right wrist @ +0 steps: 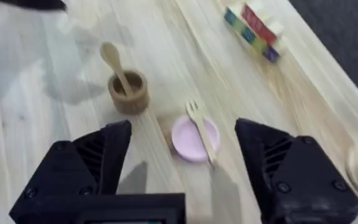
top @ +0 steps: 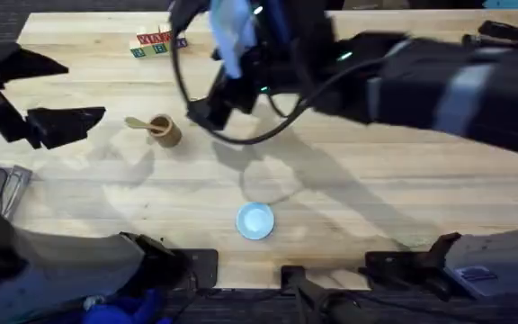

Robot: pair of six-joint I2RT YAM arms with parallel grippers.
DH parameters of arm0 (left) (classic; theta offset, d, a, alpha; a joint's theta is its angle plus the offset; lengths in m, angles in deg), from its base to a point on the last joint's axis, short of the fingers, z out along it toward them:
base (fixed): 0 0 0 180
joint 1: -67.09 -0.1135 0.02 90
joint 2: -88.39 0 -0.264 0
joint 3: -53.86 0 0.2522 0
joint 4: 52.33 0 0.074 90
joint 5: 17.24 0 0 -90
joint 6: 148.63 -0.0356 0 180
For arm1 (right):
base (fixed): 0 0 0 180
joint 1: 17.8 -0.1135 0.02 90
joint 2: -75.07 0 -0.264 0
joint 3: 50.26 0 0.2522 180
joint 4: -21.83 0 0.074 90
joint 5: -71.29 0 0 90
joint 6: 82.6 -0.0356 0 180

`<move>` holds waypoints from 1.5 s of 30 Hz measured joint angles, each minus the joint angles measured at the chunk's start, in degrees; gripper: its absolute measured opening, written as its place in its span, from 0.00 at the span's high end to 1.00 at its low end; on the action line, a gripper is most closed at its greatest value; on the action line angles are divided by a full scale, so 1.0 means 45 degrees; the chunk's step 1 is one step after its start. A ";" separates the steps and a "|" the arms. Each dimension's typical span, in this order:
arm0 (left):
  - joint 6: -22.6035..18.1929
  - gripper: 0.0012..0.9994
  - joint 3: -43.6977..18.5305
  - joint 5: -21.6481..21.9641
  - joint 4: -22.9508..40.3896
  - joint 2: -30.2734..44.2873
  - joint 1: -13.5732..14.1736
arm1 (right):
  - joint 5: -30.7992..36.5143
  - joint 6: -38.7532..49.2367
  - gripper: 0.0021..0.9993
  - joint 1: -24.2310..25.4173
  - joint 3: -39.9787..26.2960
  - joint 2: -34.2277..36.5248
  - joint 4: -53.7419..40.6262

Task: Pick up a utensil and set it on the pink plate, then put the other utensil in the container.

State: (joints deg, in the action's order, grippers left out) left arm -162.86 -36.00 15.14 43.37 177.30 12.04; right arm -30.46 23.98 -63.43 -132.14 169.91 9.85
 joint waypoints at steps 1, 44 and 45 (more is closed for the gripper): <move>0.0234 0.01 -0.0005 0.0019 0.0028 -0.0315 0.0000 | 0.0000 -0.0005 0.00 0.0181 0.0000 -0.0323 -0.0581; 1.5247 0.00 -0.0009 0.5171 -0.2151 -0.7108 0.8941 | 0.1189 -0.1554 0.00 1.0241 -0.0005 -0.5838 -1.0976; 1.5685 0.00 -0.0009 0.5539 -0.2186 -0.7103 0.9314 | 0.1295 -0.1598 0.00 1.0241 -0.0005 -0.5838 -1.1041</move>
State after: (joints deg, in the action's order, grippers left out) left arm -92.28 -36.04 40.07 33.53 145.34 53.95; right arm -24.63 16.79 -17.35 -132.16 143.64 -39.84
